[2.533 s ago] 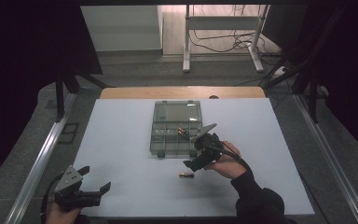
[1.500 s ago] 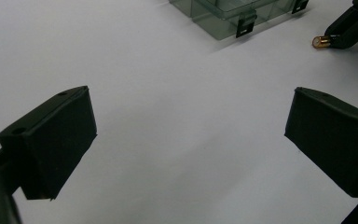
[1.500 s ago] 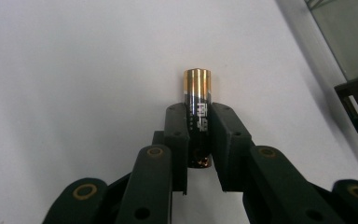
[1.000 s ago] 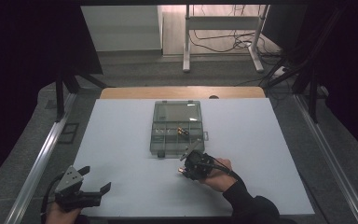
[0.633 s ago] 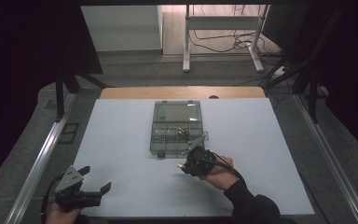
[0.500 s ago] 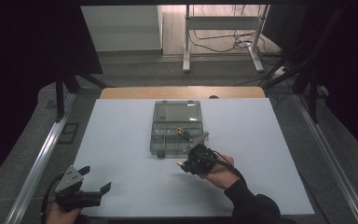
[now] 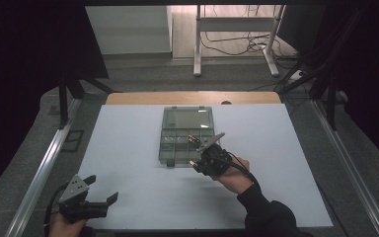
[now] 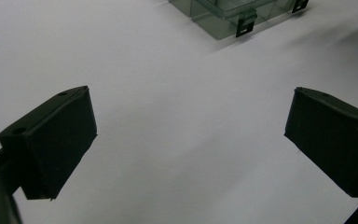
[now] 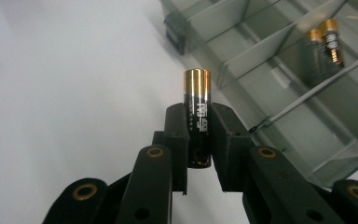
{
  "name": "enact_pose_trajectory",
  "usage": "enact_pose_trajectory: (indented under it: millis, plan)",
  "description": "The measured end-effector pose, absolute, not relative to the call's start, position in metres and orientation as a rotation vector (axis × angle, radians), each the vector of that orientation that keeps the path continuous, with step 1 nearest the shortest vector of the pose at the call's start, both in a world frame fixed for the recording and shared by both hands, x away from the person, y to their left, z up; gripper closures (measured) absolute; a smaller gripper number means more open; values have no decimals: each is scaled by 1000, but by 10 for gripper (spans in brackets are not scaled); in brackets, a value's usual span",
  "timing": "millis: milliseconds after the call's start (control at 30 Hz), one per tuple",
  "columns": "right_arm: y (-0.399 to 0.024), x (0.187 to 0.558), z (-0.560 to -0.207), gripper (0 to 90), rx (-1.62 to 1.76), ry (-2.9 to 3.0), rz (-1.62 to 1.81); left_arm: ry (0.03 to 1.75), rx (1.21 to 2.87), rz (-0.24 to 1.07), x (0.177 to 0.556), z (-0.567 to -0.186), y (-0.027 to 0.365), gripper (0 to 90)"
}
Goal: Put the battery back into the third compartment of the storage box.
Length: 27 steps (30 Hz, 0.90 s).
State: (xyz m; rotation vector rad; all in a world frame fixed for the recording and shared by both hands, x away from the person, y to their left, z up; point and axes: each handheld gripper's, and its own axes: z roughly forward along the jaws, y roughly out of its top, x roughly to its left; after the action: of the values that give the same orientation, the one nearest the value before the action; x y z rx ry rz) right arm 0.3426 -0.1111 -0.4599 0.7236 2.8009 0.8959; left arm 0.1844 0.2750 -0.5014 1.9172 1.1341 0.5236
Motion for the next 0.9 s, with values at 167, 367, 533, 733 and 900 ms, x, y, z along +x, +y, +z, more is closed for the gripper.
enact_pose_trajectory:
  millis: [167,367,533,733,900]
  plan:
    - [-111,349,-456,763,752,2778,902,1135,1916,523,185,-501,275,24]
    - [-110,359,-450,763,777,2747,921,1135,1917,524,185,-502,275,24]
    - [-106,367,-446,763,788,2735,915,1136,1914,522,185,-502,275,24]
    - [-102,378,-444,763,810,2722,912,1135,1916,523,185,-501,275,24]
    - [-100,388,-443,763,830,2706,904,1136,1914,522,185,-502,275,24]
